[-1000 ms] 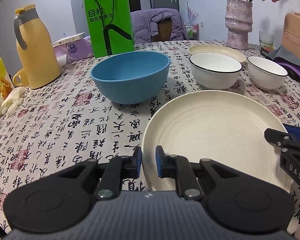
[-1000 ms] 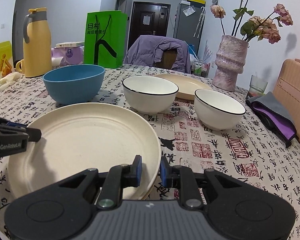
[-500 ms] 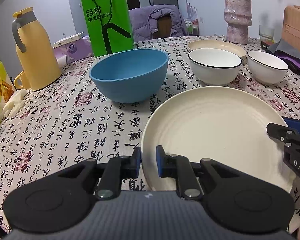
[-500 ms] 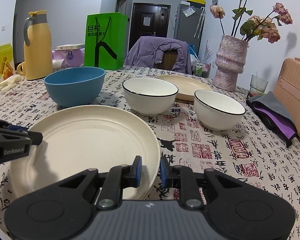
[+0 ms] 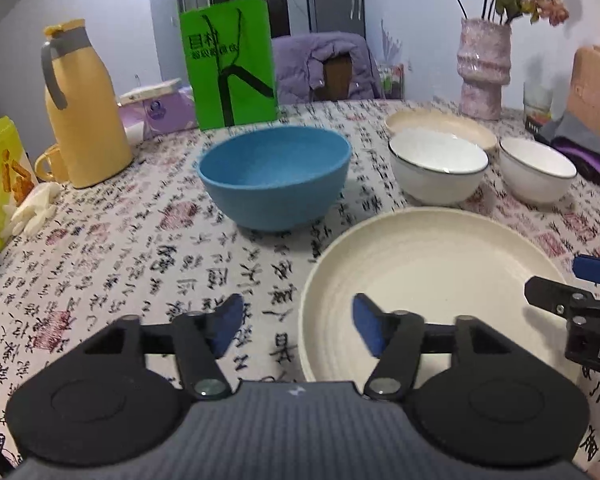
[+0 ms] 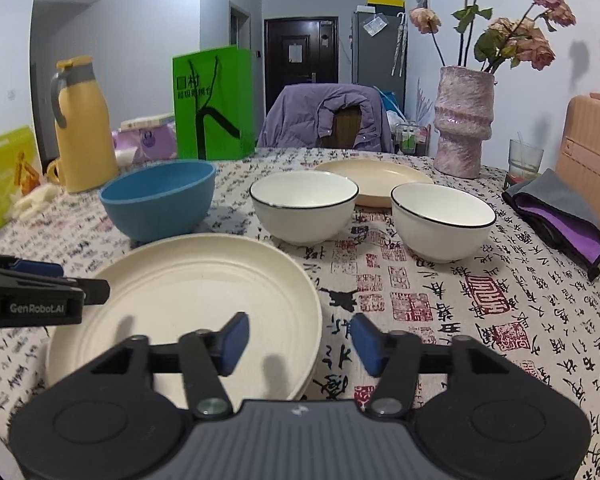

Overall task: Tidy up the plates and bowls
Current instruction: 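Set the cream plate on the table and open the left gripper while the right gripper opens, then withdraw the open left gripper upward from the placed cream plate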

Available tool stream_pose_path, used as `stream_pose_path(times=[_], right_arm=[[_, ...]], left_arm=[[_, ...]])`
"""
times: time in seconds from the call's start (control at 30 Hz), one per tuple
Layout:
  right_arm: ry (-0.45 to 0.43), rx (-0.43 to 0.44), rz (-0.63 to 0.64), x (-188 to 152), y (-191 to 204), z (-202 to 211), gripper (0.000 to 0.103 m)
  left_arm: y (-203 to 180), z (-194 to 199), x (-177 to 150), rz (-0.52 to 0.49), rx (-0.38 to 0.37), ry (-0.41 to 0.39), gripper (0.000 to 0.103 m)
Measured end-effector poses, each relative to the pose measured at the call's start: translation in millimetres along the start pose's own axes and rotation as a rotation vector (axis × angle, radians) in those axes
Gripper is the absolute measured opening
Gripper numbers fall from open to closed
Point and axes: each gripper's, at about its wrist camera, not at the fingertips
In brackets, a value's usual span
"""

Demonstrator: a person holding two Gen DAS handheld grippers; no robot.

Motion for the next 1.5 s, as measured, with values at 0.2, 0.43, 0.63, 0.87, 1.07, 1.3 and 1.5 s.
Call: stream_pose_path(times=[0.2, 0.43, 0.63, 0.87, 1.07, 1.3, 1.5], right_arm=[[-0.037, 0.035, -0.062, 4, -11, 7, 0.103], [-0.073, 0.054, -0.096, 8, -19, 17, 0.103], [-0.088, 0.064, -0.111, 11, -24, 22, 0.103], [-0.109, 0.087, -0.134, 15, -29, 32, 0.103], [-0.127, 0.084, -0.136, 18, -33, 40, 0.103], [-0.133, 0.093, -0.147, 21, -36, 46, 0.103], [-0.128, 0.084, -0.128, 29, -34, 49, 0.103]], left_arm=[[8, 13, 3, 0.031, -0.023, -0.079, 0.103], [16, 31, 8, 0.095, -0.074, -0.175, 0.103], [17, 37, 10, 0.117, -0.068, -0.2, 0.103], [17, 41, 10, 0.123, -0.069, -0.206, 0.103], [16, 48, 10, 0.126, -0.073, -0.22, 0.103], [15, 52, 9, 0.129, -0.078, -0.223, 0.103], [15, 57, 9, 0.133, -0.083, -0.233, 0.103]])
Point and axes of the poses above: each gripper's, at about its wrist camera, not at the fingertips, and z roughly against the way its jaws point, y to its left, x to its top, and after that the axes turned 4 degrees about x, right-handed
